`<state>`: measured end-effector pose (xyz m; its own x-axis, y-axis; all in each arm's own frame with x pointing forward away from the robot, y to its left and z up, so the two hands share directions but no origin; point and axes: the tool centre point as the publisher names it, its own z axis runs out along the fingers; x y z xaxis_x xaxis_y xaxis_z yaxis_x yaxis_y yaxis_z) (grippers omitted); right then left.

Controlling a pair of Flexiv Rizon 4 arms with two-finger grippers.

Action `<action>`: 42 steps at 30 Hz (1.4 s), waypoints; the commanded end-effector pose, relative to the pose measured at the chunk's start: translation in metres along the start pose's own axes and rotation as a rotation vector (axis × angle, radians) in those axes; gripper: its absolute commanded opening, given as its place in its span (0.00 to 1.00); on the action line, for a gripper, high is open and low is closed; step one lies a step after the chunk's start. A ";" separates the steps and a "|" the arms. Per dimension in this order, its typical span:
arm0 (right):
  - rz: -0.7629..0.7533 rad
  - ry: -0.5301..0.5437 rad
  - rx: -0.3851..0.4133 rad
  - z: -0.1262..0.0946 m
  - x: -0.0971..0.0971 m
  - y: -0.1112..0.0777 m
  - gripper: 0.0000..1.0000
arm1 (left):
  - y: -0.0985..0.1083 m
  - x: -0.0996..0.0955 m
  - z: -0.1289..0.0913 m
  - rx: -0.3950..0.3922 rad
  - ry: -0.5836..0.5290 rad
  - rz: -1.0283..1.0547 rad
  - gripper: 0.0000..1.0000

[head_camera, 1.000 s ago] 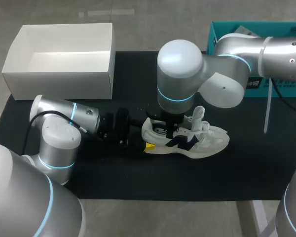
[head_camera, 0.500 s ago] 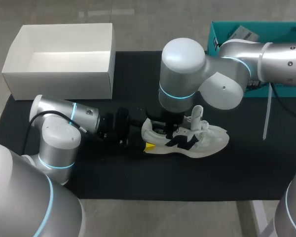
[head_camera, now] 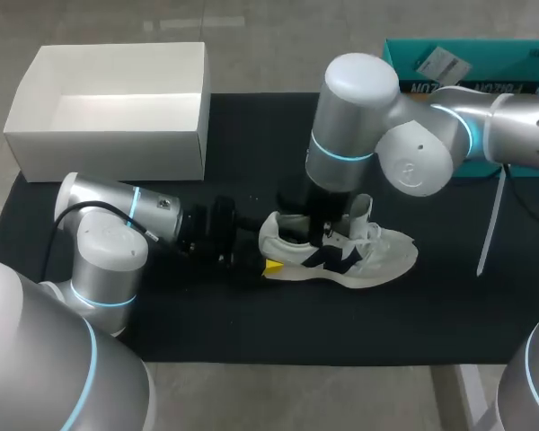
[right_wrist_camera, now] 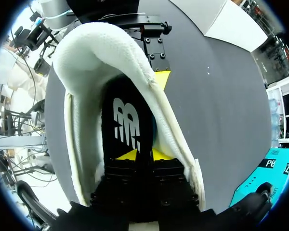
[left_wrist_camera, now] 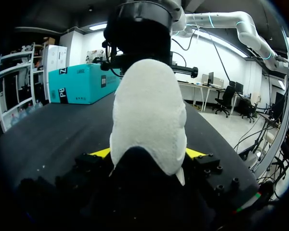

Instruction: Take the shoe out of the shoebox, open the shoe tongue, remove and reinsert the insole, then place the shoe into the shoebox

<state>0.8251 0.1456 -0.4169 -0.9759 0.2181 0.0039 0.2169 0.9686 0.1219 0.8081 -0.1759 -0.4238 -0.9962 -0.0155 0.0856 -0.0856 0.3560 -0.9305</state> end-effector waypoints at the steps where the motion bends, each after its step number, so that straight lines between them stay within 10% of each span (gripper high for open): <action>1: 0.011 0.040 0.016 0.021 0.002 -0.006 0.00 | 0.000 0.001 0.000 0.002 -0.002 0.001 0.00; 42: -0.003 -0.074 -0.043 -0.063 -0.007 -0.036 0.00 | 0.000 0.001 0.000 0.002 -0.002 0.001 0.00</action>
<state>0.8296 0.1125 -0.3676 -0.9738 0.2222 -0.0490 0.2127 0.9654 0.1509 0.8080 -0.1779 -0.4226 -0.9962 -0.0168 0.0849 -0.0853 0.3551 -0.9309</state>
